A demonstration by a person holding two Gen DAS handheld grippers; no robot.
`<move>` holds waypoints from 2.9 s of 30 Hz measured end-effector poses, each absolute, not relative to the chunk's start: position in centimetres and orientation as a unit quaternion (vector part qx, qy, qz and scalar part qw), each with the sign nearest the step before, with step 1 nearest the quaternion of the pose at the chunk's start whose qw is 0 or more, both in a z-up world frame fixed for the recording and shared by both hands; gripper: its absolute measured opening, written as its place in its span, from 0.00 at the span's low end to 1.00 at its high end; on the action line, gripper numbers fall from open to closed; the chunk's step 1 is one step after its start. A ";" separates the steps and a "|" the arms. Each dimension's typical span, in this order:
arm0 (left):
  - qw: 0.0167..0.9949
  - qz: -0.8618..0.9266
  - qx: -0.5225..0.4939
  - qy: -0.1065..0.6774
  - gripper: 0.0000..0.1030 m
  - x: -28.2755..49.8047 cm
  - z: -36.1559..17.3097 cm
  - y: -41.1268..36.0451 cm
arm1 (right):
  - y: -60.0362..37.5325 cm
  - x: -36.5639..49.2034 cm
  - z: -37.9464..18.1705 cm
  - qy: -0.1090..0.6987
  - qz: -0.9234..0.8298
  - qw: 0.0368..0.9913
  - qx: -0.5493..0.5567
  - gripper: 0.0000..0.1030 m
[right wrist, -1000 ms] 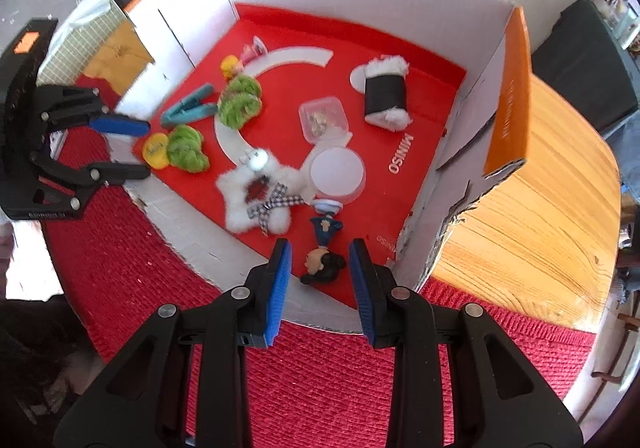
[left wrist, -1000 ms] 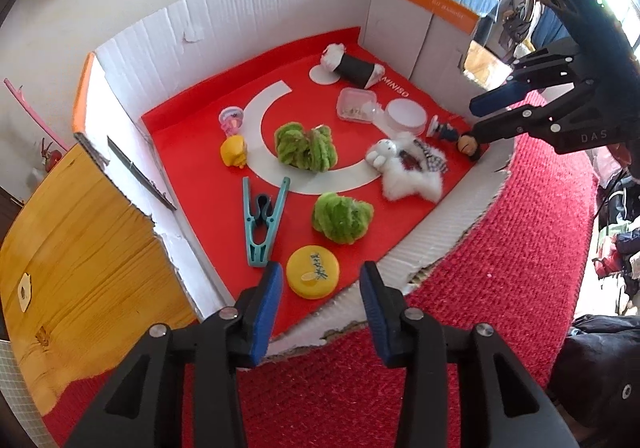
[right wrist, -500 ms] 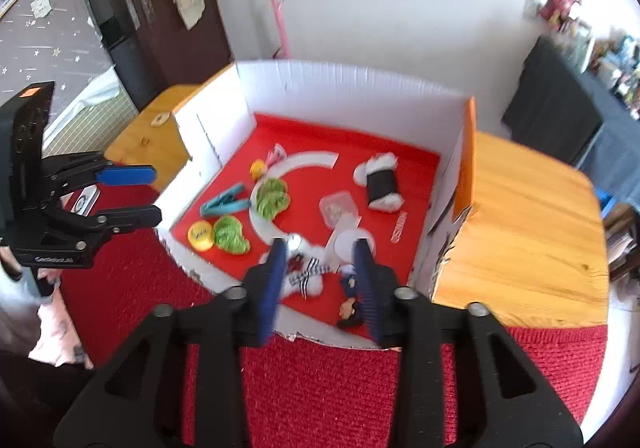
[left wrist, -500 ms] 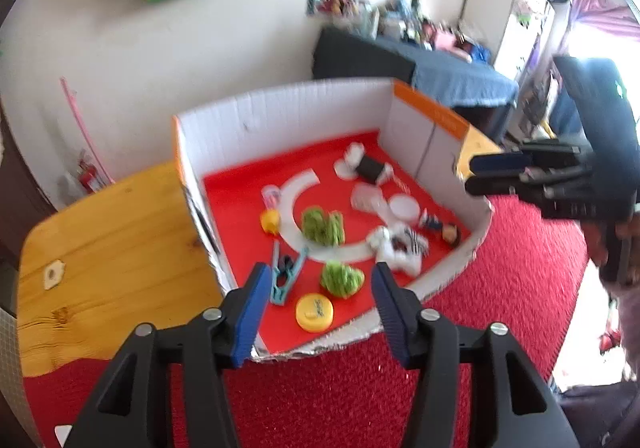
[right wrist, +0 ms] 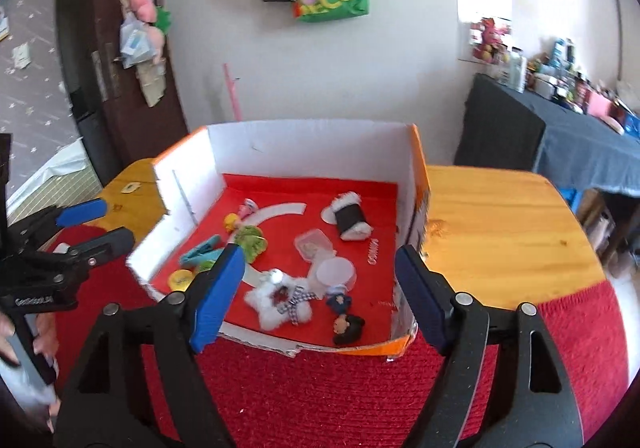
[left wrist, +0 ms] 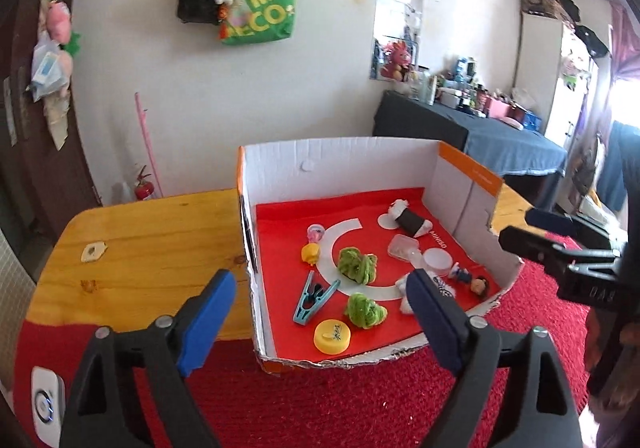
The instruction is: Organize objects
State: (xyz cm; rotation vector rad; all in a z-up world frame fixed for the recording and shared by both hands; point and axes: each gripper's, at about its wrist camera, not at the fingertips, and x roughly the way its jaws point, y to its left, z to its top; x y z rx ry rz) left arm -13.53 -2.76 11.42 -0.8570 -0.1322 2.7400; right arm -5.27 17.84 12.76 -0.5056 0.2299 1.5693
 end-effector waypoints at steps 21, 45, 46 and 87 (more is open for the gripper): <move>0.063 0.956 -0.280 -0.053 0.95 -15.2 6.6 -1.4 | 20.3 -4.5 8.4 0.080 0.665 0.708 -0.223 0.83; 0.074 0.952 -0.294 -0.050 0.95 -15.5 6.1 -1.3 | 20.2 -4.6 8.4 0.069 0.660 0.710 -0.236 0.88; 0.074 0.952 -0.294 -0.050 0.95 -15.5 6.1 -1.3 | 20.2 -4.6 8.4 0.068 0.660 0.710 -0.236 0.88; 0.099 0.951 -0.288 -0.052 0.95 -15.5 6.2 -1.2 | 20.3 -4.7 8.3 0.063 0.663 0.707 -0.238 0.89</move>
